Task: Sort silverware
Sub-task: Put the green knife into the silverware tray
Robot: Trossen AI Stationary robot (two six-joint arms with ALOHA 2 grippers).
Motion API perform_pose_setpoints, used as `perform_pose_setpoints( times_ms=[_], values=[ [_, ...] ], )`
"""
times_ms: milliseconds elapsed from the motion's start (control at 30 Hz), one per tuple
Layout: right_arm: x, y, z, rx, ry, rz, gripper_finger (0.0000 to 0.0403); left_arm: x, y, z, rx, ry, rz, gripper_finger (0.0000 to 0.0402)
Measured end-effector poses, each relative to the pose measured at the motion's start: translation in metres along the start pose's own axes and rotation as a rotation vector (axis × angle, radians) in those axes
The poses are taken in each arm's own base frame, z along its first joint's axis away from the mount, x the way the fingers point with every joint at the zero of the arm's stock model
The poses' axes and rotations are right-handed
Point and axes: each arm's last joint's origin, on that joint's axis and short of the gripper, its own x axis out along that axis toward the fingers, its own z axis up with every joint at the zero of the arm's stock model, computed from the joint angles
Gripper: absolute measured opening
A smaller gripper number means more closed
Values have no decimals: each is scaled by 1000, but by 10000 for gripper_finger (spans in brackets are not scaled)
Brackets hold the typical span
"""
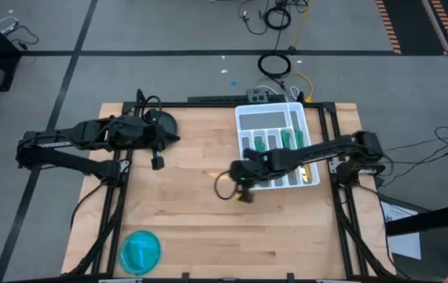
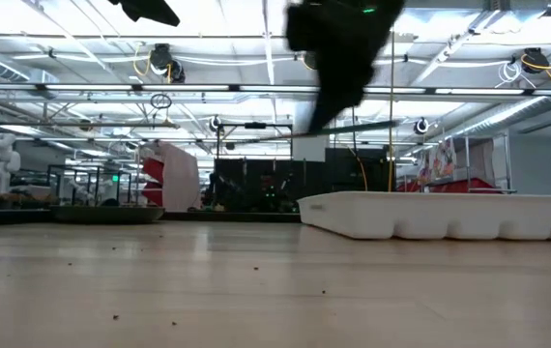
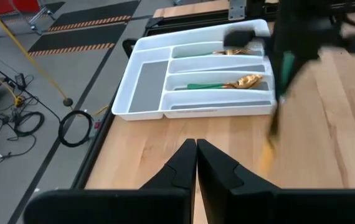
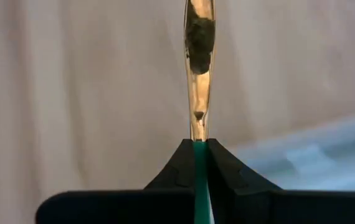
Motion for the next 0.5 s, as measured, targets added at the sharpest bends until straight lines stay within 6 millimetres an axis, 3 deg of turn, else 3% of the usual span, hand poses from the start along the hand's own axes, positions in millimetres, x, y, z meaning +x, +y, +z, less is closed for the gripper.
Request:
perform_pose_setpoints(
  times_ms=[300,500],
  values=[
    [-76,-27,-50,-327,414,-251,0,0,0,3,-7,-29,4,22],
    [-102,-41,-70,-673,671,-312,0,0,1,4,-10,-38,7,22]
  ],
)
